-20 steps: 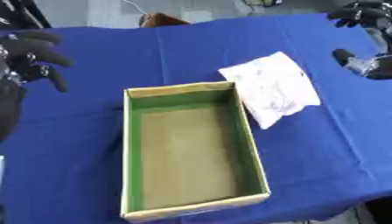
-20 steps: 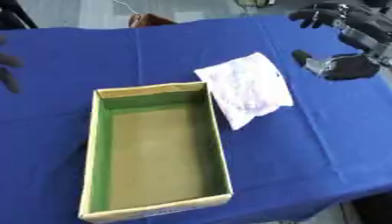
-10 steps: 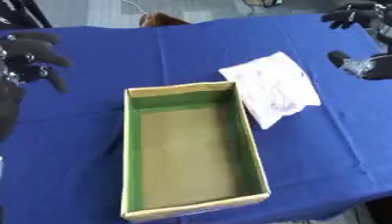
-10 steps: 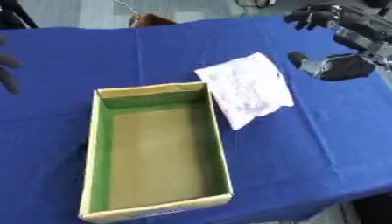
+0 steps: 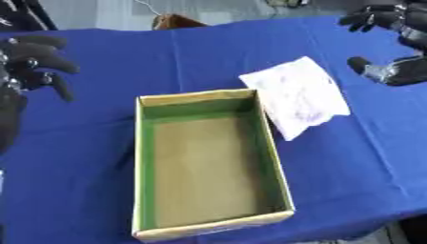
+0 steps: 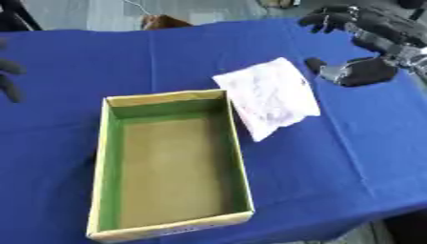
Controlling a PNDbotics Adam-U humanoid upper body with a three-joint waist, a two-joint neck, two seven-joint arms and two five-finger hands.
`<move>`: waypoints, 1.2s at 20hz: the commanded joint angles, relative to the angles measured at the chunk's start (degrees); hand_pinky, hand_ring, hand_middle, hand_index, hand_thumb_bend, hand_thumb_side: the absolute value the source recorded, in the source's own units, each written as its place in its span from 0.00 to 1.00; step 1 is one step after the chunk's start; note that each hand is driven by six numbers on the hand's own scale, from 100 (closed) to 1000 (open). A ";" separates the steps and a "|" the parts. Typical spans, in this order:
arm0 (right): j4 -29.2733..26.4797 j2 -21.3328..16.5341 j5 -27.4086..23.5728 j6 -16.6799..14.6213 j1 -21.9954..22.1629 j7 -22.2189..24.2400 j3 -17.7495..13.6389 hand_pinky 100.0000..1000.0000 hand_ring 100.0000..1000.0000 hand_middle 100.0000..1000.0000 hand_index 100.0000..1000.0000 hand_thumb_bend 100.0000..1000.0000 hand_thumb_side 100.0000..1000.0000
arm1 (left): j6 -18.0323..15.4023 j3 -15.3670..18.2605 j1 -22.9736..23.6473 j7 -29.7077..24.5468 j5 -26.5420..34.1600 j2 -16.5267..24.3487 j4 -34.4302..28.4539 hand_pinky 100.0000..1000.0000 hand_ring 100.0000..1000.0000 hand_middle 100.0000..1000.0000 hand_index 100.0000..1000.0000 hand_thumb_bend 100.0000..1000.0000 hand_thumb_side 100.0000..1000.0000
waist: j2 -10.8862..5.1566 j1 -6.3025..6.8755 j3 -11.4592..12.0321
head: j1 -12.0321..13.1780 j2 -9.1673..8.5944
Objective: Pick up objects on the table and place them in the box.
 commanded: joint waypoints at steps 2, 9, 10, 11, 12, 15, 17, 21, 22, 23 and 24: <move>1.62 -0.73 1.77 -0.92 -2.36 2.15 1.80 0.72 0.79 0.86 0.96 0.24 0.67 | -0.03 -0.07 -0.56 -0.28 0.36 1.17 -1.08 0.36 0.60 0.76 0.77 0.00 1.00 | -0.92 -0.08 0.16 | -1.02 -0.03; 4.70 -1.67 5.27 -2.99 -4.52 11.25 5.48 0.73 0.79 0.93 0.98 0.47 0.60 | 0.08 -0.34 -0.69 -0.56 0.32 1.24 -1.08 0.36 0.60 0.76 0.77 0.00 1.00 | -0.76 -0.34 0.39 | -1.20 -0.03; 4.83 -1.74 5.84 -3.20 -4.77 12.67 5.76 0.73 0.79 0.93 0.98 0.46 0.60 | 0.08 -0.38 -0.72 -0.61 0.31 1.24 -1.08 0.36 0.60 0.76 0.77 0.00 1.00 | -0.76 -0.35 0.41 | -1.22 -0.03; 4.91 -1.81 6.33 -3.35 -4.96 13.94 5.95 0.72 0.79 0.94 0.98 0.48 0.60 | 0.07 -0.41 -0.75 -0.65 0.30 1.24 -1.08 0.36 0.60 0.76 0.77 0.00 1.00 | -0.75 -0.36 0.43 | -1.24 -0.03; 4.94 -1.87 6.79 -3.46 -5.13 15.19 6.10 0.72 0.79 0.94 0.98 0.48 0.60 | 0.05 -0.42 -0.77 -0.67 0.30 1.26 -1.08 0.36 0.60 0.76 0.77 0.00 1.00 | -0.75 -0.36 0.44 | -1.26 -0.03; 4.84 -1.98 7.28 -3.57 -5.42 17.46 6.16 0.72 0.79 0.95 0.98 0.49 0.61 | 0.00 -0.41 -0.80 -0.66 0.31 1.31 -1.08 0.36 0.60 0.76 0.77 0.00 1.00 | -0.75 -0.37 0.48 | -1.28 -0.03; 4.76 -2.08 7.22 -3.52 -5.46 18.15 6.10 0.71 0.78 0.95 0.98 0.49 0.62 | 0.01 -0.43 -0.79 -0.68 0.31 1.31 -1.08 0.36 0.60 0.76 0.77 0.00 1.00 | -0.76 -0.40 0.49 | -1.29 -0.03; 4.68 -2.23 6.99 -3.38 -5.49 18.74 6.08 0.71 0.78 0.95 0.98 0.48 0.62 | 0.07 -0.54 -0.79 -0.82 0.26 1.28 -1.08 0.36 0.60 0.76 0.77 0.00 1.00 | -0.76 -0.46 0.49 | -1.32 -0.03; 4.67 -2.28 6.96 -3.36 -5.52 18.83 6.11 0.71 0.78 0.95 0.98 0.48 0.62 | 0.07 -0.54 -0.79 -0.83 0.25 1.30 -1.08 0.36 0.60 0.76 0.77 0.00 1.00 | -0.75 -0.47 0.50 | -1.33 -0.03; 4.66 -2.31 6.93 -3.35 -5.55 18.90 6.14 0.71 0.78 0.95 0.98 0.48 0.63 | 0.06 -0.53 -0.79 -0.83 0.24 1.31 -1.08 0.36 0.60 0.76 0.77 0.00 1.00 | -0.75 -0.47 0.51 | -1.33 -0.03; 4.69 -2.35 6.91 -3.35 -5.61 18.98 6.19 0.71 0.78 0.95 0.98 0.48 0.63 | 0.06 -0.53 -0.78 -0.82 0.23 1.31 -1.08 0.36 0.60 0.76 0.77 0.00 1.00 | -0.74 -0.48 0.51 | -1.33 -0.03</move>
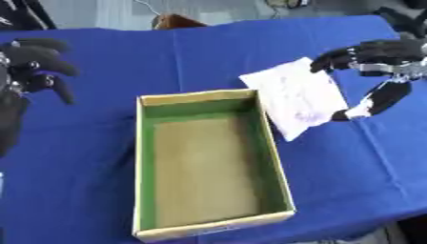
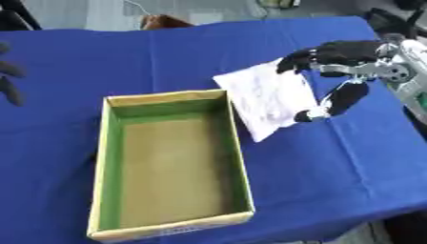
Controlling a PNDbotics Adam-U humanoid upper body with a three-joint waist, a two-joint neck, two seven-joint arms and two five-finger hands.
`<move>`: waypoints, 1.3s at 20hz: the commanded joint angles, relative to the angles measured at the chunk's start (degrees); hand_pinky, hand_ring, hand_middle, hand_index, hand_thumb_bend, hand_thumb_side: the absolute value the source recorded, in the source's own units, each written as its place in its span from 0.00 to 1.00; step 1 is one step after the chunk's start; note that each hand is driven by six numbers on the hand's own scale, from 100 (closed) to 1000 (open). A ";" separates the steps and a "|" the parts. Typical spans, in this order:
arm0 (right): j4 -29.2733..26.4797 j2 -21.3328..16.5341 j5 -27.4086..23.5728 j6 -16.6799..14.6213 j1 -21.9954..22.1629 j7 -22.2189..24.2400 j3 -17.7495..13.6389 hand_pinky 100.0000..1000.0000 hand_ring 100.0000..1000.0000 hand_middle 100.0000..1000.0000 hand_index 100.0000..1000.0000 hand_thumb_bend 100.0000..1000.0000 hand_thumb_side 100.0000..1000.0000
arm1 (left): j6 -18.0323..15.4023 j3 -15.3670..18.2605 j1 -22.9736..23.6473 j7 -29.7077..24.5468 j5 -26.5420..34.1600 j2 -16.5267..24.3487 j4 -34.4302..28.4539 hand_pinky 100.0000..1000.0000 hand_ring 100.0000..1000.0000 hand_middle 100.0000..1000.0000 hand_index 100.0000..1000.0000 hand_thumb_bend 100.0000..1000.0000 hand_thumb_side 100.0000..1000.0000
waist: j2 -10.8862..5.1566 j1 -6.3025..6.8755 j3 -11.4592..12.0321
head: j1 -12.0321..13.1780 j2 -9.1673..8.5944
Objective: Pick up objects on the table and place them in the box.
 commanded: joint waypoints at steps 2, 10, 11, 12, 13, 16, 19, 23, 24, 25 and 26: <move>-0.35 -2.63 -0.16 -0.76 -1.44 1.23 -0.37 0.71 0.78 0.95 0.98 0.49 0.63 | -0.17 -0.13 -0.69 -0.17 0.18 1.31 -1.08 0.35 0.60 0.76 0.77 0.00 1.00 | -0.73 -0.13 0.05 | -0.83 -0.03; 0.59 -2.94 0.80 -1.04 -3.18 1.94 0.35 0.71 0.78 0.96 0.98 0.50 0.62 | -0.03 -0.32 -0.56 -0.43 -0.01 1.39 -1.08 0.35 0.60 0.76 0.77 0.00 1.00 | -0.78 -0.39 0.17 | -0.79 -0.03; 1.17 -2.73 1.18 -1.10 -3.68 2.17 0.59 0.72 0.78 0.96 0.98 0.51 0.62 | -0.02 -0.35 -0.55 -0.48 -0.01 1.39 -1.08 0.35 0.60 0.76 0.77 0.00 1.00 | -0.81 -0.42 0.21 | -0.85 -0.03; 1.96 -2.34 1.73 -1.17 -4.30 2.43 0.85 0.72 0.78 0.96 0.98 0.51 0.62 | 0.00 -0.39 -0.56 -0.52 0.01 1.38 -1.08 0.35 0.60 0.76 0.77 0.00 1.00 | -0.83 -0.42 0.26 | -0.94 -0.03; 2.86 -1.86 2.34 -1.31 -4.94 2.64 1.10 0.72 0.78 0.96 0.98 0.51 0.62 | 0.02 -0.43 -0.56 -0.57 0.04 1.35 -1.08 0.35 0.60 0.76 0.77 0.00 1.00 | -0.84 -0.42 0.29 | -0.99 -0.03; 6.37 0.39 4.76 -1.91 -7.18 2.98 1.70 0.71 0.78 0.96 0.97 0.53 0.61 | 0.00 -0.63 -0.59 -0.81 0.08 1.28 -1.08 0.35 0.60 0.76 0.77 0.00 1.00 | -0.87 -0.24 0.54 | -1.25 -0.03; 9.90 2.42 7.50 -2.88 -9.06 2.67 1.98 0.71 0.77 0.96 0.96 0.53 0.61 | -0.13 -0.67 -0.69 -0.87 0.11 1.23 -1.08 0.35 0.60 0.76 0.76 0.00 1.00 | -0.79 -0.08 0.81 | -1.49 -0.03; 13.11 3.86 10.49 -4.02 -10.25 1.30 1.68 0.71 0.77 0.96 0.96 0.53 0.61 | -0.22 -0.73 -0.74 -0.97 0.07 1.16 -1.08 0.35 0.60 0.76 0.76 0.00 1.00 | -0.66 0.02 1.11 | -1.62 -0.03; 13.65 4.00 10.97 -4.28 -10.32 0.95 1.65 0.71 0.77 0.96 0.96 0.53 0.61 | -0.24 -0.72 -0.75 -0.96 0.06 1.16 -1.08 0.35 0.60 0.76 0.77 0.00 1.00 | -0.63 0.02 1.15 | -1.64 -0.03; 14.10 4.11 11.35 -4.51 -10.36 0.64 1.63 0.71 0.77 0.96 0.96 0.53 0.61 | -0.26 -0.71 -0.76 -0.94 0.07 1.17 -1.08 0.35 0.60 0.76 0.77 0.00 1.00 | -0.61 0.01 1.17 | -1.66 -0.03; 14.46 4.16 11.69 -4.71 -10.37 0.37 1.61 0.71 0.77 0.96 0.96 0.53 0.61 | -0.25 -0.71 -0.77 -0.92 0.09 1.17 -1.08 0.35 0.60 0.76 0.77 0.00 1.00 | -0.60 0.00 1.17 | -1.65 -0.03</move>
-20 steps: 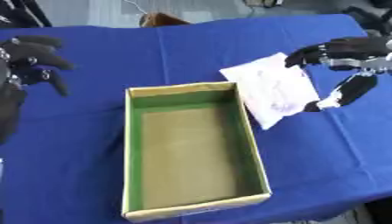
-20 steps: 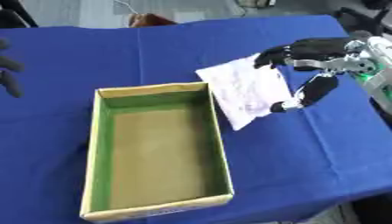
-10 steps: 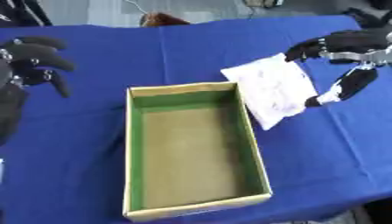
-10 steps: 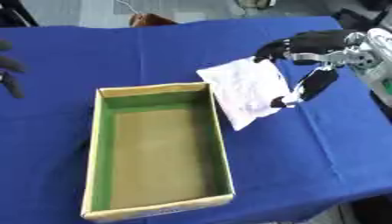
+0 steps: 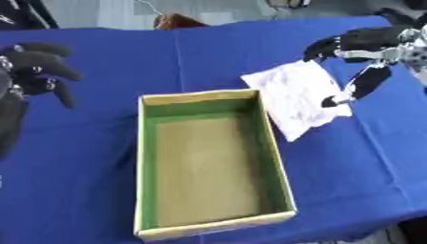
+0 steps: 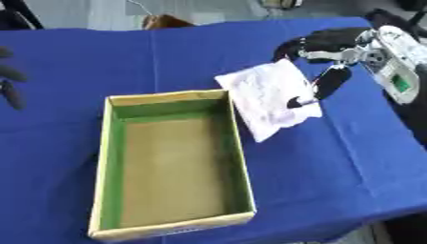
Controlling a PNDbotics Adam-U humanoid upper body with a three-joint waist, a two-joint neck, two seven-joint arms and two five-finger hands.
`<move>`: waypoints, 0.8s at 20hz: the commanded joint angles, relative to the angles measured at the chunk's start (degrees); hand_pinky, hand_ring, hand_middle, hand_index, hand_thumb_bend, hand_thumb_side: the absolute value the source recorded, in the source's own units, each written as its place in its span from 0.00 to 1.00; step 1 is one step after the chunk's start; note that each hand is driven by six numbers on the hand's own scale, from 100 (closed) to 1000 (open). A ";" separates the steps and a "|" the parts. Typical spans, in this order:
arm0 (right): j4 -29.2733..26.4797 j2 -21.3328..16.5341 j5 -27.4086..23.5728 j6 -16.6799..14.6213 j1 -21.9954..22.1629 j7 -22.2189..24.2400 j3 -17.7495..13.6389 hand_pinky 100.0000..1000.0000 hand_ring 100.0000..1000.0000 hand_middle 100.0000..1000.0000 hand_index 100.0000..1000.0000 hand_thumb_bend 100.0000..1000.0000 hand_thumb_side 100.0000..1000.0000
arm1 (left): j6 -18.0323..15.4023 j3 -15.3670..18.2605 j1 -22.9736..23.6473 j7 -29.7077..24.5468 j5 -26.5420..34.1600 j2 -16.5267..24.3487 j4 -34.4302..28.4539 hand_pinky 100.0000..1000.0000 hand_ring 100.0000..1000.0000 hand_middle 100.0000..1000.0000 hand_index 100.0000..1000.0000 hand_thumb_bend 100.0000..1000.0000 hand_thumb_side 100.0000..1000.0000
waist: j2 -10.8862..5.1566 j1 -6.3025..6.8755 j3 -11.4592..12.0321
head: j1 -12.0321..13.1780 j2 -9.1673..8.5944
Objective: Pick up objects on the table and place them in the box.
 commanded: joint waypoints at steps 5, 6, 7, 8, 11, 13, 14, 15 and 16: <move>1.91 -0.78 2.24 -3.64 -1.27 0.88 -0.77 0.71 0.77 0.96 0.96 0.53 0.61 | -0.10 -0.11 -0.81 -0.16 0.16 0.73 -1.08 0.35 0.60 0.76 0.76 0.00 1.00 | -0.73 0.03 0.08 | -0.76 -0.03; 2.10 -0.74 2.40 -3.72 -1.28 0.79 -0.77 0.71 0.77 0.96 0.96 0.53 0.61 | -0.10 -0.12 -0.81 -0.16 0.18 0.72 -1.08 0.35 0.60 0.76 0.76 0.00 1.00 | -0.73 0.04 0.09 | -0.81 -0.03; 2.30 -0.69 2.60 -3.79 -1.30 0.70 -0.77 0.71 0.77 0.96 0.96 0.53 0.61 | -0.11 -0.13 -0.82 -0.18 0.19 0.72 -1.08 0.35 0.60 0.76 0.76 0.00 1.00 | -0.72 0.05 0.11 | -0.85 -0.03; 2.50 -0.62 2.80 -3.84 -1.31 0.62 -0.78 0.71 0.77 0.96 0.96 0.53 0.61 | -0.11 -0.14 -0.82 -0.20 0.20 0.71 -1.08 0.35 0.60 0.76 0.76 0.00 1.00 | -0.69 0.06 0.13 | -0.88 -0.03; 3.25 -0.20 3.75 -3.89 -1.39 0.38 -0.89 0.71 0.77 0.96 0.96 0.53 0.61 | -0.11 -0.21 -0.89 -0.29 0.19 0.65 -1.08 0.35 0.60 0.76 0.76 0.00 1.00 | -0.57 0.11 0.23 | -0.96 -0.03; 4.02 0.43 4.77 -3.94 -1.46 0.17 -0.95 0.71 0.77 0.96 0.95 0.53 0.61 | -0.11 -0.23 -0.95 -0.32 0.18 0.58 -1.08 0.35 0.60 0.76 0.76 0.00 1.00 | -0.48 0.15 0.34 | -1.07 -0.03; 4.51 0.82 5.29 -3.99 -1.51 0.05 -0.98 0.71 0.77 0.96 0.95 0.53 0.62 | -0.11 -0.25 -1.00 -0.34 0.18 0.53 -1.08 0.35 0.60 0.76 0.76 0.00 1.00 | -0.42 0.20 0.41 | -1.14 -0.03; 5.11 1.30 5.88 -4.03 -1.57 -0.07 -1.03 0.71 0.77 0.96 0.95 0.53 0.61 | -0.12 -0.27 -1.05 -0.36 0.19 0.47 -1.08 0.35 0.60 0.76 0.76 0.00 1.00 | -0.38 0.24 0.49 | -1.20 -0.03; 5.69 1.74 6.40 -4.10 -1.65 -0.24 -1.10 0.70 0.76 0.95 0.95 0.53 0.62 | -0.13 -0.29 -1.12 -0.38 0.21 0.42 -1.08 0.35 0.60 0.76 0.76 0.00 1.00 | -0.32 0.31 0.58 | -1.27 -0.03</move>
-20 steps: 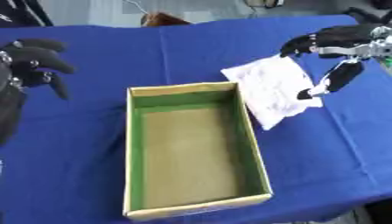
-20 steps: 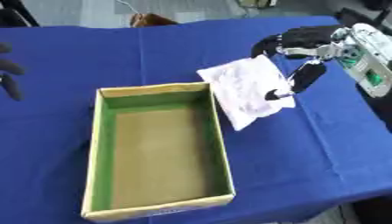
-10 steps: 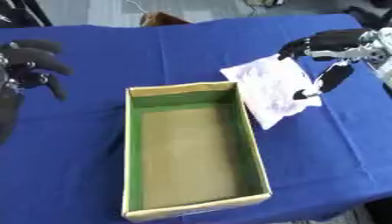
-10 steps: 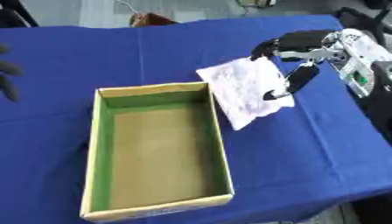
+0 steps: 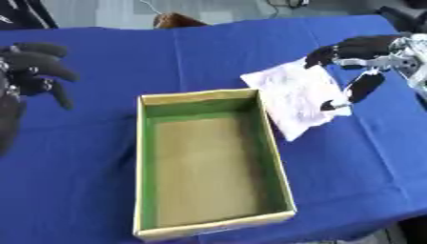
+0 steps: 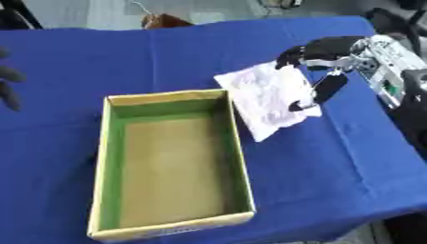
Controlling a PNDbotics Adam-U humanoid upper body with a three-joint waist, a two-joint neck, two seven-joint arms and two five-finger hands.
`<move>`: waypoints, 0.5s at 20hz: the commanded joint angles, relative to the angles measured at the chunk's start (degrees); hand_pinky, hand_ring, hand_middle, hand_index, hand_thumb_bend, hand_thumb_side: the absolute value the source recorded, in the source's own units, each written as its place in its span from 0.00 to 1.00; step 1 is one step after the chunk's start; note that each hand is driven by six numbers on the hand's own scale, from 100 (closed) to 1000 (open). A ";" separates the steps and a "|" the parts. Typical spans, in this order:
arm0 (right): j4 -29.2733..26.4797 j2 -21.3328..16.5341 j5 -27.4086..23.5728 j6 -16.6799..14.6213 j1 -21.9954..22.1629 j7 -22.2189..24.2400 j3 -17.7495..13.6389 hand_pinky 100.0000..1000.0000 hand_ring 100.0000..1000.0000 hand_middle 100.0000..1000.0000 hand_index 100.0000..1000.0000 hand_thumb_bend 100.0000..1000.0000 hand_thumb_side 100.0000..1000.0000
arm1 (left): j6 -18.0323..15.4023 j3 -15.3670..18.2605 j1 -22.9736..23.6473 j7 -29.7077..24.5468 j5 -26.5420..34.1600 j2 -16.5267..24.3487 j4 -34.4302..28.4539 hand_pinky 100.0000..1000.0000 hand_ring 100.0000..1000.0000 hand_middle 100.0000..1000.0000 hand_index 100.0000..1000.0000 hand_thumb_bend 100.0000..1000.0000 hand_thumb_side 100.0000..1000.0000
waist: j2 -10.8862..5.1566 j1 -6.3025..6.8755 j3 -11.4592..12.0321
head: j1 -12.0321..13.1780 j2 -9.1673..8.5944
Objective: Pick up objects on the table and place them in the box.
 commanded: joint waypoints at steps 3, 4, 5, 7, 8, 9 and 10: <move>2.57 1.00 2.72 -2.49 -1.55 1.01 -1.20 0.70 0.76 0.95 0.95 0.52 0.62 | -0.18 -0.14 -0.91 -0.24 0.30 0.23 -1.08 0.35 0.60 0.76 0.76 0.00 1.00 | -0.53 0.41 0.45 | -0.99 -0.03; 3.04 1.31 3.16 -2.64 -1.63 0.80 -1.21 0.70 0.76 0.95 0.95 0.52 0.62 | -0.20 -0.14 -0.96 -0.24 0.32 0.21 -1.08 0.35 0.60 0.76 0.76 0.00 1.00 | -0.49 0.45 0.53 | -1.04 -0.03; 3.51 1.62 3.62 -2.79 -1.68 0.62 -1.21 0.70 0.76 0.95 0.95 0.52 0.62 | -0.22 -0.15 -1.01 -0.25 0.34 0.18 -1.08 0.35 0.60 0.76 0.76 0.00 1.00 | -0.44 0.49 0.62 | -1.09 -0.03; 4.35 2.09 4.38 -3.08 -1.72 0.30 -1.18 0.70 0.76 0.95 0.95 0.52 0.62 | -0.22 -0.19 -1.06 -0.28 0.35 0.13 -1.08 0.35 0.60 0.76 0.76 0.00 1.00 | -0.35 0.53 0.73 | -1.11 -0.03; 4.71 2.28 4.70 -3.23 -1.74 0.15 -1.17 0.70 0.76 0.95 0.95 0.52 0.63 | -0.21 -0.22 -1.08 -0.31 0.35 0.11 -1.08 0.35 0.60 0.76 0.76 0.00 1.00 | -0.32 0.54 0.76 | -1.11 -0.03; 5.04 2.45 4.98 -3.37 -1.71 0.01 -1.17 0.70 0.76 0.95 0.95 0.52 0.63 | -0.20 -0.26 -1.10 -0.35 0.35 0.09 -1.08 0.35 0.60 0.76 0.76 0.00 1.00 | -0.29 0.55 0.78 | -1.10 -0.03; 5.29 2.56 5.21 -3.49 -1.71 -0.14 -1.19 0.70 0.76 0.95 0.95 0.52 0.63 | -0.19 -0.28 -1.11 -0.38 0.35 0.07 -1.08 0.35 0.60 0.76 0.76 0.00 1.00 | -0.28 0.55 0.80 | -1.10 -0.03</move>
